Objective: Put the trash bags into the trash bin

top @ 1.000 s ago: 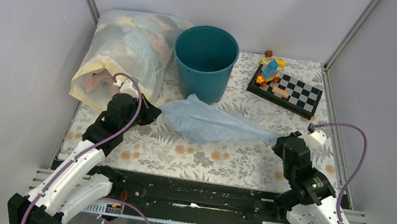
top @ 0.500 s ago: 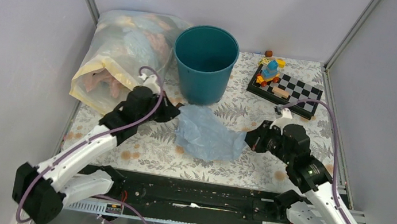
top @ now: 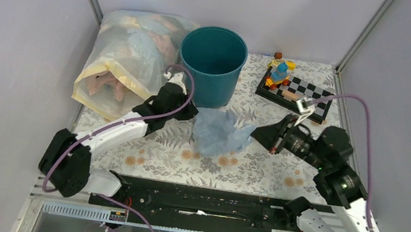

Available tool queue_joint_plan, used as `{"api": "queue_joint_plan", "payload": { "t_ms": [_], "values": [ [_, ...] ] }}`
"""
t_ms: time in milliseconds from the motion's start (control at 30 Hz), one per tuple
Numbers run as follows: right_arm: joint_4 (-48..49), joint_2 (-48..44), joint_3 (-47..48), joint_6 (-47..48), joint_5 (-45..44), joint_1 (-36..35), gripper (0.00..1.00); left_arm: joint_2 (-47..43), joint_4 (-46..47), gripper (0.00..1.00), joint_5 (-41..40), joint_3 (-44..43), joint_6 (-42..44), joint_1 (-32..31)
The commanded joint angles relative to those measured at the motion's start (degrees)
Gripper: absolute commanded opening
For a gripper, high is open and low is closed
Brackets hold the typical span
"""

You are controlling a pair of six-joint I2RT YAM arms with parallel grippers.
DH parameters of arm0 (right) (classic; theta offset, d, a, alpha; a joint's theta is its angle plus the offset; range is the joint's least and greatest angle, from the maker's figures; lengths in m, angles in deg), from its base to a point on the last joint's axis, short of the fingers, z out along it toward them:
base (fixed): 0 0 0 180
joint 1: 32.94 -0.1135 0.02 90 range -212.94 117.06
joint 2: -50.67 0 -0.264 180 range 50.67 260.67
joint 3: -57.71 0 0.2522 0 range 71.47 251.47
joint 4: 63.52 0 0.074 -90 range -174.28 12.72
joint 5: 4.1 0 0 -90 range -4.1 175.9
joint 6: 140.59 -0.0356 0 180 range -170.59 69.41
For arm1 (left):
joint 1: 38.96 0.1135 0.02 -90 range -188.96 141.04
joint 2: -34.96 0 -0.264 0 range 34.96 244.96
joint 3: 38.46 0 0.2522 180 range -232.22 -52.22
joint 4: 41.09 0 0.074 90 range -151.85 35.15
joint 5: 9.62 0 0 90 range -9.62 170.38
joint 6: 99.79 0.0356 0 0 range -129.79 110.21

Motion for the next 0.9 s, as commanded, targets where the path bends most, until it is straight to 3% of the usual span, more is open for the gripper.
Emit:
{"api": "queue_joint_plan", "payload": {
  "t_ms": [0, 167, 200, 233, 267, 300, 367, 467, 667, 800, 867],
  "values": [
    [0.8, 0.0, 9.4, -3.6, -2.6, -0.1, 0.0, 6.8, 6.7, 0.0, -3.9, -5.6, -1.0, -4.0],
    [0.7, 3.4, 12.9, -5.2, -5.2, -0.1, 0.0, 13.7, 7.1, 0.01, -1.8, -11.5, 1.3, -8.5],
    [-0.1, 3.7, 12.9, -5.2, -8.0, -0.1, 0.0, 13.6, 6.2, 0.07, -1.3, -12.1, 2.4, -9.1],
    [-1.1, 3.7, 12.6, -5.2, -10.9, -0.1, 0.0, 12.7, 5.7, 0.25, -1.5, -11.8, 3.5, -9.9],
    [-2.1, 3.8, 12.3, -5.1, -13.8, -0.1, 0.0, 10.9, 5.6, 0.36, -2.2, -10.9, 4.2, -10.6],
    [-3.0, 3.7, 11.8, -5.2, -17.0, -0.1, 0.0, 8.8, 6.0, 0.56, -3.1, -9.4, 4.6, -11.4],
    [-4.1, 3.5, 10.1, -5.4, -22.1, -0.1, 0.0, 4.1, 6.8, 0.71, -3.9, -6.0, 4.6, -12.8],
    [-4.0, 3.6, 7.8, -7.0, -27.3, -0.1, 0.0, -2.1, 6.0, 0.8, -3.4, -1.8, 2.7, -13.8],
    [-2.8, 6.2, 6.5, -8.1, -27.7, -0.1, 0.0, -14.6, 6.0, 0.88, -0.7, 6.6, 1.4, -17.2],
    [-1.5, 7.5, 6.7, -8.3, -27.8, -0.1, 0.0, -20.0, 14.0, 0.98, 6.9, 13.8, 1.1, -21.0],
    [-1.5, 8.0, 7.1, -8.3, -28.1, -0.1, 0.0, -20.2, 18.5, 0.98, 7.2, 17.4, 0.8, -24.0]
  ]
}}
